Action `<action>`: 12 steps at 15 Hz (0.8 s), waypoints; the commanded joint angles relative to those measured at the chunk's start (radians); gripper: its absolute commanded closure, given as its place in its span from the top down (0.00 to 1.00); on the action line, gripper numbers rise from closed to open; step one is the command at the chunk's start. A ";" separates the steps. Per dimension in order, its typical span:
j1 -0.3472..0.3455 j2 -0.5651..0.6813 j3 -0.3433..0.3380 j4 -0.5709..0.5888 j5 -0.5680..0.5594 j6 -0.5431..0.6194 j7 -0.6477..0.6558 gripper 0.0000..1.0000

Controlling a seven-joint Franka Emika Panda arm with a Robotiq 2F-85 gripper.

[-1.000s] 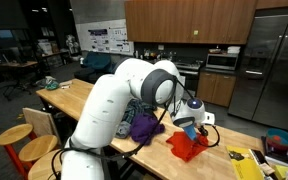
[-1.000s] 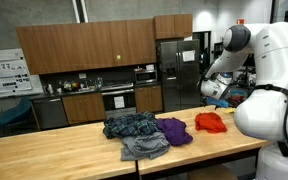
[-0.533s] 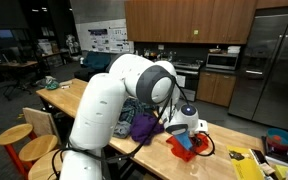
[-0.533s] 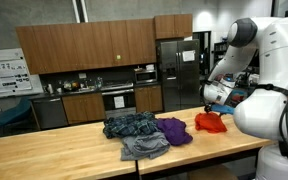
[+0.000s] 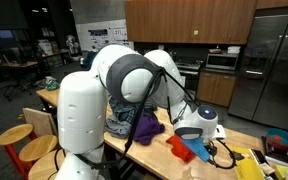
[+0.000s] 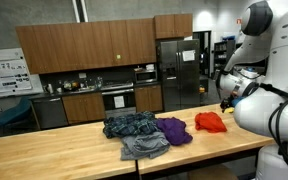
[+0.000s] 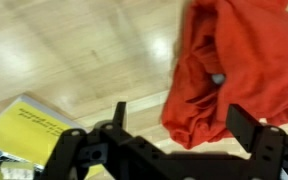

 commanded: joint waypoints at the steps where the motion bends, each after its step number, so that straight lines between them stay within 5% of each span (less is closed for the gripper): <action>1: -0.033 -0.074 -0.027 -0.054 -0.047 -0.095 -0.018 1.00; 5: 0.157 -0.133 -0.219 -0.120 -0.158 -0.186 0.005 1.00; 10: 0.482 -0.282 -0.355 -0.145 -0.488 -0.374 0.223 1.00; 12: 0.597 -0.269 -0.392 -0.144 -0.588 -0.276 0.285 1.00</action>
